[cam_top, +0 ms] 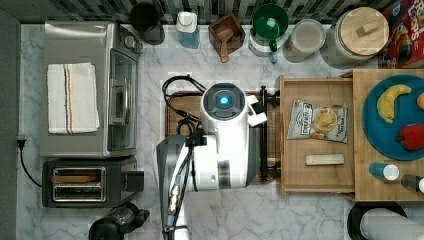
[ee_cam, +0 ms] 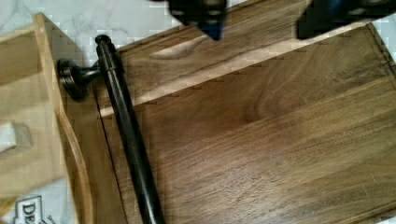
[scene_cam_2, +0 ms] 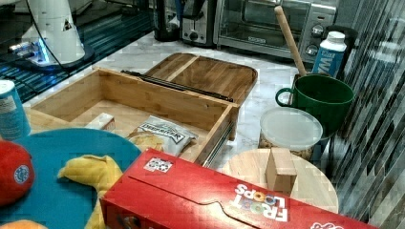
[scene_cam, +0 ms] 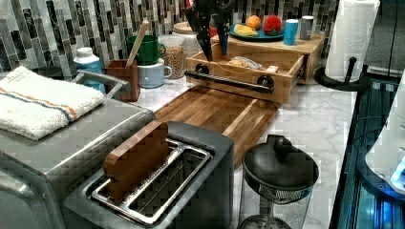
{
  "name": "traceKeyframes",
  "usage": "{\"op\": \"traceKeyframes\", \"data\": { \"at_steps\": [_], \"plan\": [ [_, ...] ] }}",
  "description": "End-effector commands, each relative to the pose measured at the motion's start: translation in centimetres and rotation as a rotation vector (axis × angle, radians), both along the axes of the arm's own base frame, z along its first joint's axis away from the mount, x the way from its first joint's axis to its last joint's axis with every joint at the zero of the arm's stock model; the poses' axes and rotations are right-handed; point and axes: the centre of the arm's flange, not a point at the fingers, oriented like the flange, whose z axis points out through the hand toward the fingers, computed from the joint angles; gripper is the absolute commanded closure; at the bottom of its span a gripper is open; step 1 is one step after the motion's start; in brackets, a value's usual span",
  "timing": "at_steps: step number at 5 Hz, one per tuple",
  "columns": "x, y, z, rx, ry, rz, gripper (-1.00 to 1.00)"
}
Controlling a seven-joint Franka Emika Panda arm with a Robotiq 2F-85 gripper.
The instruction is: Close the drawer.
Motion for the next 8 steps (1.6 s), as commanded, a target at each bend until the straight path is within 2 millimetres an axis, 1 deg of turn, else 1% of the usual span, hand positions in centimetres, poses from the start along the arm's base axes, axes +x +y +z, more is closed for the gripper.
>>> {"op": "traceKeyframes", "data": {
  "at_steps": [1,2,4,5,6,7,8],
  "plan": [
    [0.7,3.3,-4.1,-0.013,-0.077,0.258,1.0],
    [0.9,2.2,-6.4,-0.021,-0.093,0.324,1.0],
    [0.8,0.4,-9.6,-0.017,-0.074,0.386,1.0],
    [0.7,0.1,-11.5,-0.019,-0.087,0.392,1.0],
    [0.7,0.0,-12.7,-0.036,-0.11,0.382,1.0],
    [0.8,-0.4,-13.1,-0.056,-0.111,0.387,1.0],
    [1.0,-1.8,-13.5,-0.08,-0.118,0.39,1.0]
  ]
}}
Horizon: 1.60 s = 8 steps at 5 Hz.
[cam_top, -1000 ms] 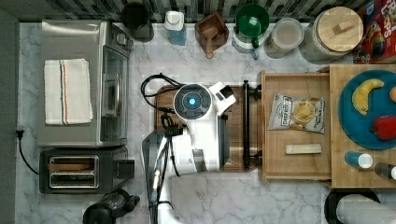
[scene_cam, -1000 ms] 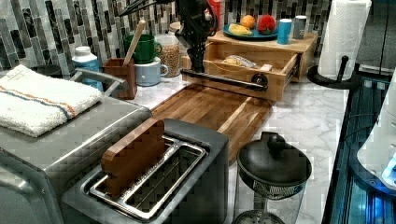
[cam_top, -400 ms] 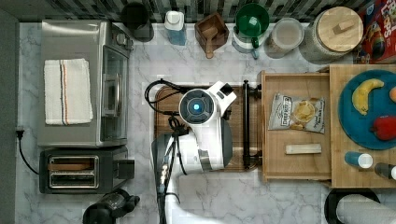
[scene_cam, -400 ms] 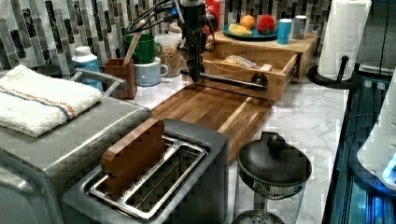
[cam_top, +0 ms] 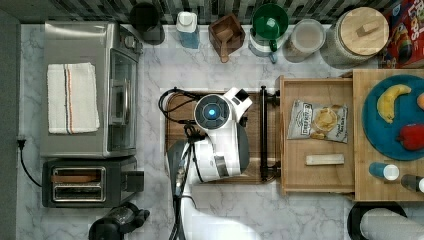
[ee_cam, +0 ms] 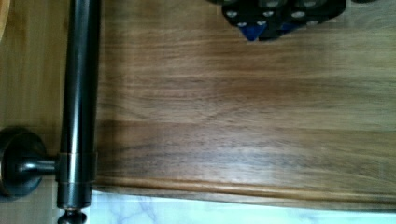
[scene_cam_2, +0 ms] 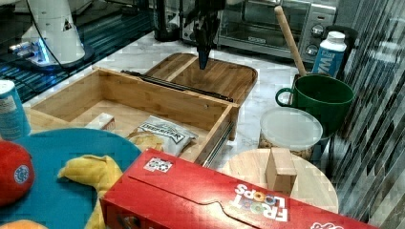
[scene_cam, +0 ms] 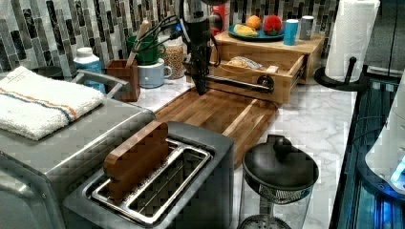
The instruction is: Close the drawer.
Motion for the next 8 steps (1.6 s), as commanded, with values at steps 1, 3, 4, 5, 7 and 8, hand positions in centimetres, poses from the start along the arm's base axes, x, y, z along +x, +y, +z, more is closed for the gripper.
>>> {"op": "traceKeyframes", "data": {
  "at_steps": [1,3,4,5,7,8],
  "plan": [
    [-1.0,-3.9,-1.1,-0.05,0.006,0.026,1.0],
    [-0.7,-8.2,-0.8,-0.061,0.001,0.005,1.0],
    [-0.6,-10.6,-0.5,-0.067,-0.005,0.007,1.0],
    [-0.5,-14.0,-0.4,-0.068,-0.006,0.024,1.0],
    [-1.2,-21.5,0.1,-0.074,-0.02,0.025,1.0],
    [-1.6,-25.9,0.2,-0.076,-0.041,-0.019,1.0]
  ]
}}
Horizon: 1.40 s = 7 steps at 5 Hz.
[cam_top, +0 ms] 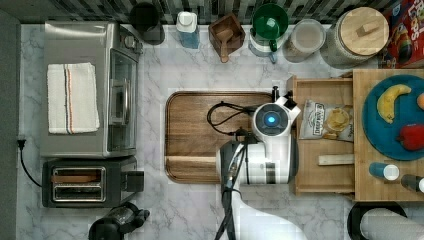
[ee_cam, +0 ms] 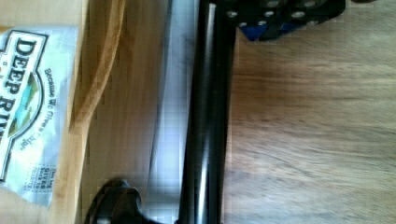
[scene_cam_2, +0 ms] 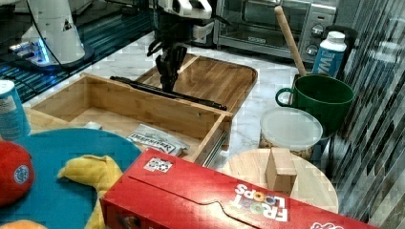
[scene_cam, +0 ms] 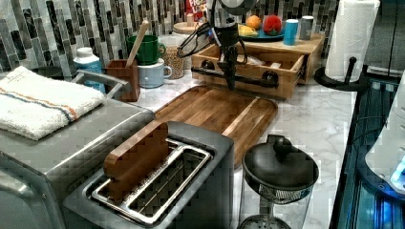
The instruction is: Close the drawer.
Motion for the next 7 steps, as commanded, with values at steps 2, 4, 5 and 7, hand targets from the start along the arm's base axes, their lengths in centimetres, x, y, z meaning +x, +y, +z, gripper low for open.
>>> {"op": "traceKeyframes", "data": {
  "at_steps": [2,4,5,7],
  "plan": [
    [0.2,-20.1,3.3,-0.028,-0.15,-0.068,1.0],
    [0.5,-25.6,4.4,-0.047,-0.137,-0.043,1.0],
    [0.3,-27.7,5.4,-0.051,-0.144,-0.053,1.0],
    [0.2,-31.0,6.8,-0.049,-0.151,-0.052,1.0]
  ]
}}
